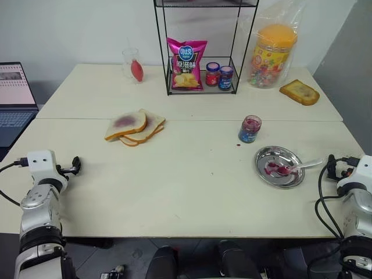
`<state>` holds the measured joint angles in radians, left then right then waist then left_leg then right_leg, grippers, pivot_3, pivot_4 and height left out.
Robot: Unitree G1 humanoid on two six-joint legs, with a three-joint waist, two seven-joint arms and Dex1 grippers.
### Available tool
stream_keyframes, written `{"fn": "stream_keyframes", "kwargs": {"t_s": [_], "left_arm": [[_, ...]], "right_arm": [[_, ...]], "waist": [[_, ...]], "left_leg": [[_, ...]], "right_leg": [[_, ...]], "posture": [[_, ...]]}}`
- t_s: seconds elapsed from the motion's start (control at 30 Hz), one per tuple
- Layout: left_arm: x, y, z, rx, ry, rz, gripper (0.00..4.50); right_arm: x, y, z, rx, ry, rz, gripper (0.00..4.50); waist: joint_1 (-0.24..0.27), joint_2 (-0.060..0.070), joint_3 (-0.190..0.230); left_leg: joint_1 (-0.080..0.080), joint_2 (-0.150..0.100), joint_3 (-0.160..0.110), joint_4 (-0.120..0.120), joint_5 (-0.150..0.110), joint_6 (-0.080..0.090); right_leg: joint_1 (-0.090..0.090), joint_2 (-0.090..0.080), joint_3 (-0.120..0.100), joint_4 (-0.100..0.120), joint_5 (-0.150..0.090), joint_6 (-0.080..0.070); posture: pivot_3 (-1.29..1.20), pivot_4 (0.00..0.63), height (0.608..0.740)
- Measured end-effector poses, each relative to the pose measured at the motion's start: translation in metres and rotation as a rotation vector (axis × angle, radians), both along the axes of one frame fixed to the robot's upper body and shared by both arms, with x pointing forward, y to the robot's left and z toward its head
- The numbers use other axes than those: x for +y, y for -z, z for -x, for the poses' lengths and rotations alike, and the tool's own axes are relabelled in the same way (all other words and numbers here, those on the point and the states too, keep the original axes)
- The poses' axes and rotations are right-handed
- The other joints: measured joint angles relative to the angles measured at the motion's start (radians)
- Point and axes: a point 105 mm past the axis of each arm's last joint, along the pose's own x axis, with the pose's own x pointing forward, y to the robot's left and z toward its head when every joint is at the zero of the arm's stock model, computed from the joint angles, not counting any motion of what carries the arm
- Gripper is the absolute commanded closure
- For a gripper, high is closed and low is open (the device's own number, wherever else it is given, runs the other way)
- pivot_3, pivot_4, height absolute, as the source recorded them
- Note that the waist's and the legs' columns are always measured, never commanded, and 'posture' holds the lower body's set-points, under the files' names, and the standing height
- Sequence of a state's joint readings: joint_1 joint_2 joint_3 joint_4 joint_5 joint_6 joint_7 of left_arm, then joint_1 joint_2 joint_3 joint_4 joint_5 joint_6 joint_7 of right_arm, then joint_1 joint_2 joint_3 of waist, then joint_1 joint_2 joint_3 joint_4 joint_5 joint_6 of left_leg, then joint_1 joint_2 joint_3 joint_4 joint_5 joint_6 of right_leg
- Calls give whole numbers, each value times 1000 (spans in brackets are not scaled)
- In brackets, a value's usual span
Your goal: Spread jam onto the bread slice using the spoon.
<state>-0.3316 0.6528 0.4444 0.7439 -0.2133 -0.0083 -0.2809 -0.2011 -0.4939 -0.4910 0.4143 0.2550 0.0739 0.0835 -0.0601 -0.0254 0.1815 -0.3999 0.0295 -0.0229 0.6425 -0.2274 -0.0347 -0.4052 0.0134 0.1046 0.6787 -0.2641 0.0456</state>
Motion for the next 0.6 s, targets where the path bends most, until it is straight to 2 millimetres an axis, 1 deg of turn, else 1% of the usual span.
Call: {"fn": "stream_keyframes", "kwargs": {"t_s": [0.23,0.3,0.4,0.5,0.57,0.6], "left_arm": [[0,0,2,-5,13,13,0],[-1,0,5,-8,31,43,0],[-7,-1,8,-16,79,103,0],[-23,-14,5,-59,177,245,0],[-42,-30,0,-100,274,381,0],[-51,-34,-2,-109,311,439,0]], "right_arm": [[0,-1,1,-2,1,3,85],[0,-6,2,-17,-3,16,85],[-2,-22,4,-52,-7,50,85],[-1,-53,4,-103,-65,81,85],[11,-90,-1,-166,-175,118,85],[18,-103,-2,-191,-225,123,85]], "waist": [[0,0,0],[0,0,0],[0,0,0],[0,0,1],[0,0,1],[0,0,1]], "left_leg": [[0,0,0,0,0,0],[0,0,0,-1,0,0],[-1,0,0,-1,0,0],[-1,0,0,-1,0,0],[-1,1,-1,0,0,0],[-1,1,-1,0,0,0]], "right_leg": [[0,0,0,0,0,0],[-1,0,0,0,0,0],[-1,0,0,0,0,0],[-1,0,0,0,0,0],[0,0,-1,0,0,0],[0,0,-1,0,0,0]], "posture": [[0,150,740],[0,150,740],[0,150,740],[0,150,740],[0,150,740],[0,150,740]]}}
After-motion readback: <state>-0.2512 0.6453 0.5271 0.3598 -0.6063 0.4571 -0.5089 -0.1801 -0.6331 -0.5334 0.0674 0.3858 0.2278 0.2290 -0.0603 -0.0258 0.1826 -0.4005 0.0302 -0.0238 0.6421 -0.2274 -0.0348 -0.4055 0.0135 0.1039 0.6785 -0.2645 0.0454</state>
